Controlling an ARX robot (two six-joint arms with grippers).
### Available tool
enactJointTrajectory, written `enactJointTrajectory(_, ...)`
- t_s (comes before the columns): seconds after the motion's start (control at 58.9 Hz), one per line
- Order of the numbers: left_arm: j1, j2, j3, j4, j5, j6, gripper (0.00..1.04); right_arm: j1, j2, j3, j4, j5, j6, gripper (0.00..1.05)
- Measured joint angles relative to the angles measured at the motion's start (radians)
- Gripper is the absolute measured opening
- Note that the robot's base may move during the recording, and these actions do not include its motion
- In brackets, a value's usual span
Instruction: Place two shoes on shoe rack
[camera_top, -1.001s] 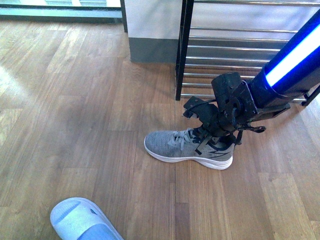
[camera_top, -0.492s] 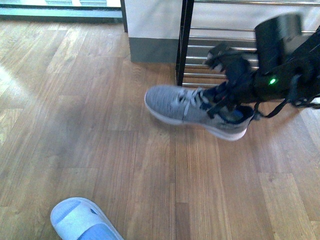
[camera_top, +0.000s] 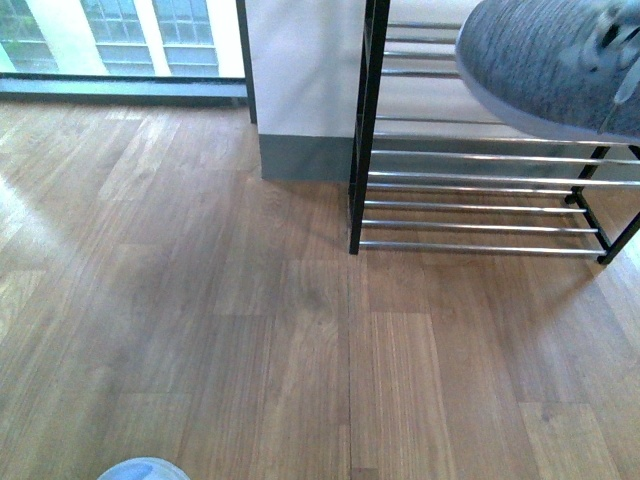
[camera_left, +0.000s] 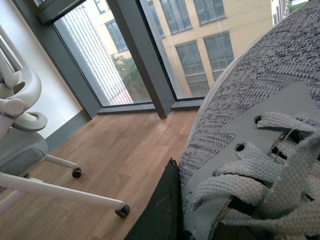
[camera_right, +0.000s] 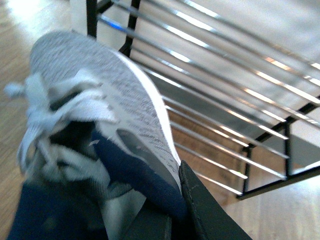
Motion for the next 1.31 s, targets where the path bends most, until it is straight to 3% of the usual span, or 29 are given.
enactJointTrajectory(0.305, 0.0, 0.0, 0.0, 0.0, 0.001, 0.0, 0.02, -0.079, -0.608, -0.25, -0.261, -0.169, 0.052, 0.01)
enactJointTrajectory(0.407, 0.0, 0.0, 0.0, 0.0, 0.0, 0.0, 0.02, -0.093, -0.742, -0.288, -0.315, -0.179, 0.066, 0.01)
enactJointTrajectory(1.306, 0.0, 0.0, 0.0, 0.0, -0.008, 0.0, 0.02, -0.096, -0.755, -0.284, -0.316, -0.182, 0.08, 0.01)
